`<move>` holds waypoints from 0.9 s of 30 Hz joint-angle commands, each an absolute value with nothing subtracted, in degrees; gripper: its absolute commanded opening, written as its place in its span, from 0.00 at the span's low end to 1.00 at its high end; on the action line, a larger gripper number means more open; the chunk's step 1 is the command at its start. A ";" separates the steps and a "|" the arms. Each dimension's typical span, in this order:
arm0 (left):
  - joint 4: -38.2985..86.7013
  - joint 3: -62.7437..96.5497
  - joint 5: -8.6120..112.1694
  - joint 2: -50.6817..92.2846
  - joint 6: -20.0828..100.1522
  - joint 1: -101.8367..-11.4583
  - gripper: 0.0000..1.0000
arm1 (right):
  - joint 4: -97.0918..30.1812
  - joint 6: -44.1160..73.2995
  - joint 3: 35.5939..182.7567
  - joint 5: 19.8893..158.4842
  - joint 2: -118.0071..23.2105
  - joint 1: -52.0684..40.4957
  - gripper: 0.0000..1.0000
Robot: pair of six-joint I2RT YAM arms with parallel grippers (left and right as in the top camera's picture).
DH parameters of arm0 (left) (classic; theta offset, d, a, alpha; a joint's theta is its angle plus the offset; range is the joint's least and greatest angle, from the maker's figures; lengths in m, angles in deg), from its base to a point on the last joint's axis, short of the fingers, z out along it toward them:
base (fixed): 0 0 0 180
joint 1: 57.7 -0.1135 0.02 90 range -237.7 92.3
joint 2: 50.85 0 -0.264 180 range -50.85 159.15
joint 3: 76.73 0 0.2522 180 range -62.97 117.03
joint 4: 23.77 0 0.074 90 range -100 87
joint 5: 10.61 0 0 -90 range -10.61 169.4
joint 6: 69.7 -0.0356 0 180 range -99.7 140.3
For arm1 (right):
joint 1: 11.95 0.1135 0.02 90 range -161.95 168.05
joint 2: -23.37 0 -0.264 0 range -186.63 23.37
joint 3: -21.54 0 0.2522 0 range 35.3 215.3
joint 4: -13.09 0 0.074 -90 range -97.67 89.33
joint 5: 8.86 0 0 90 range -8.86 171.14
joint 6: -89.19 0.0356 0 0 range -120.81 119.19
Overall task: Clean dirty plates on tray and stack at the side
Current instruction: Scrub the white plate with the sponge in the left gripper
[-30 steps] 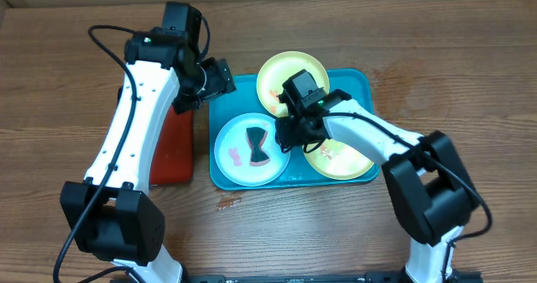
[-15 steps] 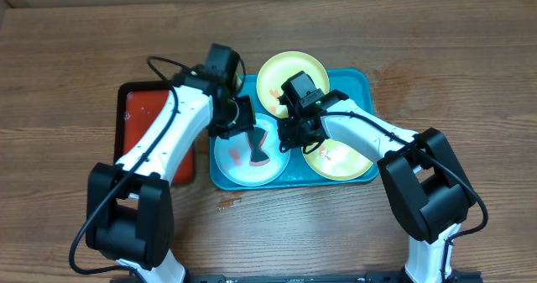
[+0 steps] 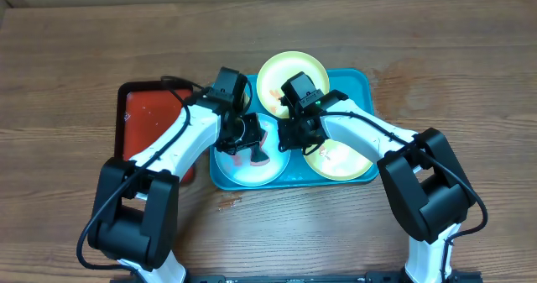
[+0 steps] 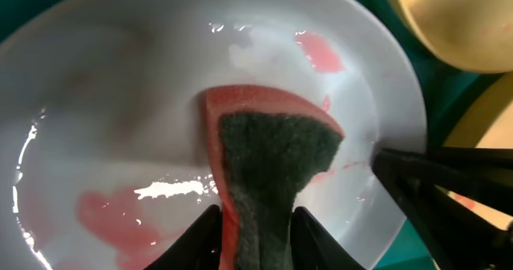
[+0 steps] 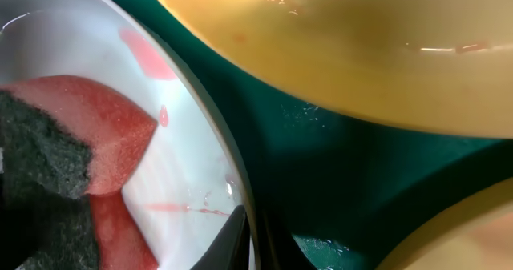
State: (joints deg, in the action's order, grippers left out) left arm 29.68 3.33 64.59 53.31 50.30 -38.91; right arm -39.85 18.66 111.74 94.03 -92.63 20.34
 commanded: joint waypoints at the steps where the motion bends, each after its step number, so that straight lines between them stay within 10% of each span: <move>1: 28.47 1.78 64.78 52.92 50.93 -38.12 0.30 | -39.72 18.98 112.22 93.63 -93.44 20.45 0.08; 16: 25.48 -1.37 69.42 52.92 54.17 -36.18 0.30 | -39.74 18.96 112.22 93.61 -93.44 20.45 0.08; 20: 25.57 -1.59 70.62 52.92 53.66 -36.20 0.04 | -39.72 18.96 112.22 93.59 -93.44 20.45 0.08; 27: 28.89 -0.95 79.58 52.90 52.42 -37.99 0.04 | -39.74 18.94 112.22 93.59 -93.44 20.45 0.08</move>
